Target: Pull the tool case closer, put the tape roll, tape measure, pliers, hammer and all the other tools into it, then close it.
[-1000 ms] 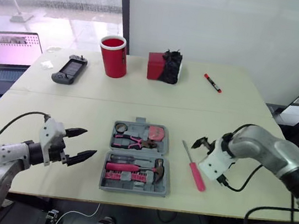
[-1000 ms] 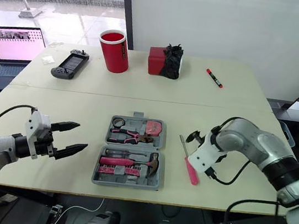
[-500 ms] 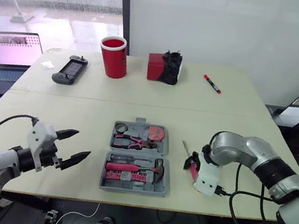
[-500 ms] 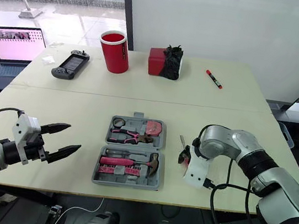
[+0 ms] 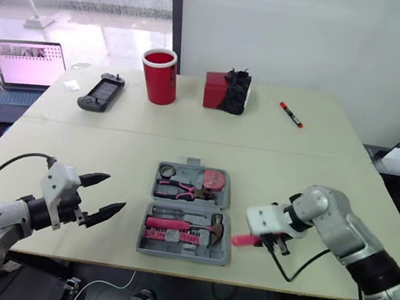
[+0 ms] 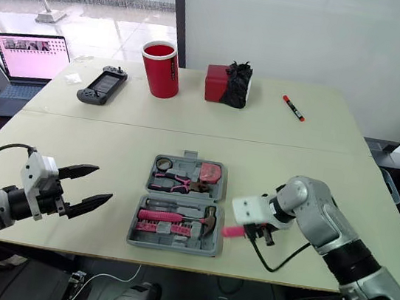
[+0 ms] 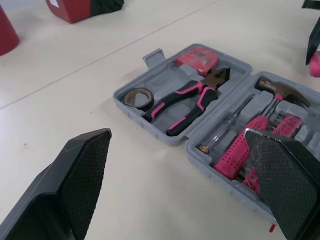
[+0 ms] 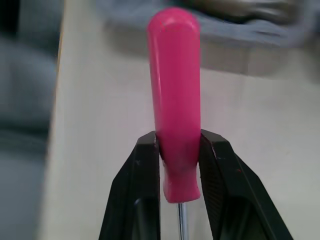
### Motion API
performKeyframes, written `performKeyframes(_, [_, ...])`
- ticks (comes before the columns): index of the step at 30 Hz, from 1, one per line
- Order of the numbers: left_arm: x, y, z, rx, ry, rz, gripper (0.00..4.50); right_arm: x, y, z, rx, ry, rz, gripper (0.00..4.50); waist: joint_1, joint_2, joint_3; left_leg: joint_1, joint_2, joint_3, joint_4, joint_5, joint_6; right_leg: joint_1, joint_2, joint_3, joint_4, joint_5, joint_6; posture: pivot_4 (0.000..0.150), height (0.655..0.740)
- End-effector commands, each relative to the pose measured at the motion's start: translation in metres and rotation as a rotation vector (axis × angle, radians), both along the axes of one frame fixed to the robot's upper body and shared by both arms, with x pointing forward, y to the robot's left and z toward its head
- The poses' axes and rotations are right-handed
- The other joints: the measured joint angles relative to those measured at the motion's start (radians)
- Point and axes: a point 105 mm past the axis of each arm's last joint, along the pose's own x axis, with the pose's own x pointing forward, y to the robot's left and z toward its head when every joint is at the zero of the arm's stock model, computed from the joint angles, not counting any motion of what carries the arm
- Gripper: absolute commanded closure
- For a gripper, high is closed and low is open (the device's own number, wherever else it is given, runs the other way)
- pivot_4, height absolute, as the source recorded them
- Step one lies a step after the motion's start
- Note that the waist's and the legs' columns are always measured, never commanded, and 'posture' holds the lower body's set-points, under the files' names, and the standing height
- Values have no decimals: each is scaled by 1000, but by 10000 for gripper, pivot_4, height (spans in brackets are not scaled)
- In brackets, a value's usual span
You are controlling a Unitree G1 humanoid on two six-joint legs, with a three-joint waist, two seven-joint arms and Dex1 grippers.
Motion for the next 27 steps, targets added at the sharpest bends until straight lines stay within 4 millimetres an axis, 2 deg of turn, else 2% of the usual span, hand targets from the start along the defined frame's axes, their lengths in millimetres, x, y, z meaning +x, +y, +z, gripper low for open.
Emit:
performKeyframes(1, [1,-5,8,-12,-30,-22,0,7,-30,-6,87,41,-432,39385,2,0,0,-1,-1,0,0,0,0,-1,-1,0,0,0,0,1500,7400])
performKeyframes(5, [6,-8,7,-8,-30,-42,0,15,-45,-25,171,68,-745,39385,2,0,0,-2,-1,0,-1,0,0,-2,-2,-1,-1,0,0,1500,7400])
performKeyframes(7, [9,-9,9,-6,-36,-49,0,29,-44,-27,231,59,-873,39385,-9,-1,-1,-1,-1,1,-1,0,0,-1,-1,-1,-1,0,0,1500,7400])
performKeyframes(10, [12,-9,11,-2,-40,-56,0,44,-39,-24,281,17,-937,39385,-29,-2,-2,1,1,1,0,1,-1,0,1,0,0,1,-1,1500,7400])
performKeyframes(13, [13,-9,10,1,-39,-64,0,53,-39,-17,266,-70,-921,39385,-32,-2,-2,1,1,1,0,1,-1,0,1,0,0,1,-1,1500,7400])
performKeyframes(15, [14,-8,10,4,-38,-69,0,51,-41,-13,246,-125,-882,29246,-30,-2,-2,1,1,1,0,1,-1,0,1,0,0,1,-1,1500,7400])
performKeyframes(17, [15,-8,10,5,-38,-71,0,48,-42,-11,230,-156,-847,22258,-27,-2,-1,0,0,1,0,1,-1,0,1,0,1,1,-1,1500,7400])
performKeyframes(21, [17,-12,9,4,-35,-87,0,38,-39,-7,192,-218,-763,3218,-23,-2,-1,-1,0,1,0,1,-1,-1,0,0,0,1,0,1500,7400])
performKeyframes(22, [18,-13,9,4,-33,-92,0,33,-36,-9,192,-212,-744,554,-24,-2,-1,-1,0,1,0,1,0,-1,0,0,0,1,0,1500,7400])
performKeyframes(27, [20,-13,8,7,-31,-102,0,29,-35,-14,186,-216,-744,554,-33,-2,-1,-1,0,1,0,1,0,-1,0,0,1,1,0,1500,7400])
